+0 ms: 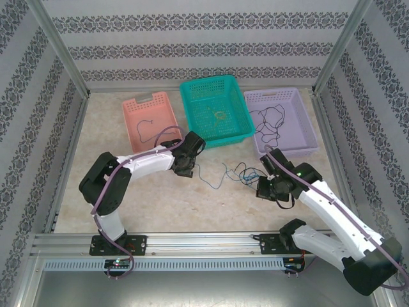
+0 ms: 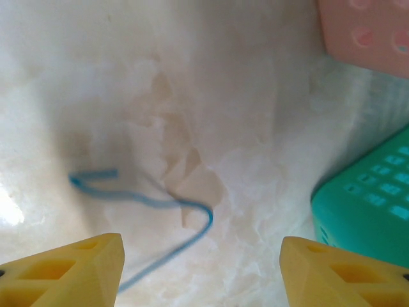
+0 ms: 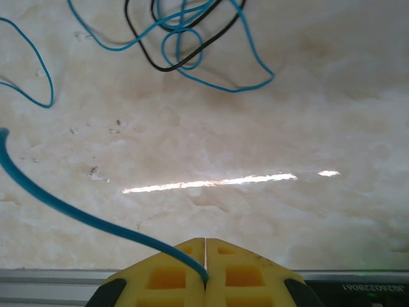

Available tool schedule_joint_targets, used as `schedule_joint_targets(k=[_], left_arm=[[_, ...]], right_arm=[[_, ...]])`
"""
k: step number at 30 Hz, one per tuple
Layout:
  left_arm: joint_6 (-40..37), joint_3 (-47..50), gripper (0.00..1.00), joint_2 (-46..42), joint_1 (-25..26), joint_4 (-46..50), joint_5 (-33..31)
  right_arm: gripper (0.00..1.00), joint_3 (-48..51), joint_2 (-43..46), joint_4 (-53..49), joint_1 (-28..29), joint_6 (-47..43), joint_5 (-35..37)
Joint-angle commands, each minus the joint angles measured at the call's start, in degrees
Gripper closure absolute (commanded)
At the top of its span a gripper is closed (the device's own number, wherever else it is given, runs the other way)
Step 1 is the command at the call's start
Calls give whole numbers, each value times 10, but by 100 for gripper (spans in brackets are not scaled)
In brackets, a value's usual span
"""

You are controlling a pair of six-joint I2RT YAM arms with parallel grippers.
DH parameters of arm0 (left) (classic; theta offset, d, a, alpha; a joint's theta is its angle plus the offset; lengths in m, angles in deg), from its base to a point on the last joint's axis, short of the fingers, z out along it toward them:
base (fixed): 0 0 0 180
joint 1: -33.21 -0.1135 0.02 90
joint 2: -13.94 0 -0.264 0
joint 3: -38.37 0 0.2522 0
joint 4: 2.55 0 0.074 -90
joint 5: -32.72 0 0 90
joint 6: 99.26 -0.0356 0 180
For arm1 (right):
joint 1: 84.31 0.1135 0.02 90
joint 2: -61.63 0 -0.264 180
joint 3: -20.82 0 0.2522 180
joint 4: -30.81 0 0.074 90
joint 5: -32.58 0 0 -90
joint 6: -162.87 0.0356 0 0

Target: Untangle the cables

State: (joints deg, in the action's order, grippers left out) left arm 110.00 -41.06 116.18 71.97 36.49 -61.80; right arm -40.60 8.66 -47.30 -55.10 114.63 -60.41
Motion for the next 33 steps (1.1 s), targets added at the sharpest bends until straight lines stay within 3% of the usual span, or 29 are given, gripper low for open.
schedule_joint_targets(k=[1, 10, 14, 19, 24, 27, 31, 33], left_arm=[[253, -12, 34, 15, -7, 44, 2], [234, -25, 34, 51, -6, 32, 20], [176, -26, 38, 23, -6, 40, -6], [-47, -48, 47, -14, -13, 72, -2], [-359, -90, 53, -48, -5, 122, -8], [-496, -91, 52, -87, -1, 125, 1], [-636, -83, 41, -156, -2, 24, 58], [-719, -112, 38, -181, -1, -15, 98]], right_arm=[[100, -27, 21, -52, -9, 27, 52], [100, -29, 28, -47, -17, 30, 43], [100, -35, 19, -42, -30, 13, 43], [100, -66, -5, -12, -56, -38, 38], [100, -138, -51, -18, -57, -138, 53], [100, -184, -62, -12, -55, -206, 48], [100, -248, -80, 9, -42, -302, -1], [100, -292, -99, 9, -30, -340, 8]])
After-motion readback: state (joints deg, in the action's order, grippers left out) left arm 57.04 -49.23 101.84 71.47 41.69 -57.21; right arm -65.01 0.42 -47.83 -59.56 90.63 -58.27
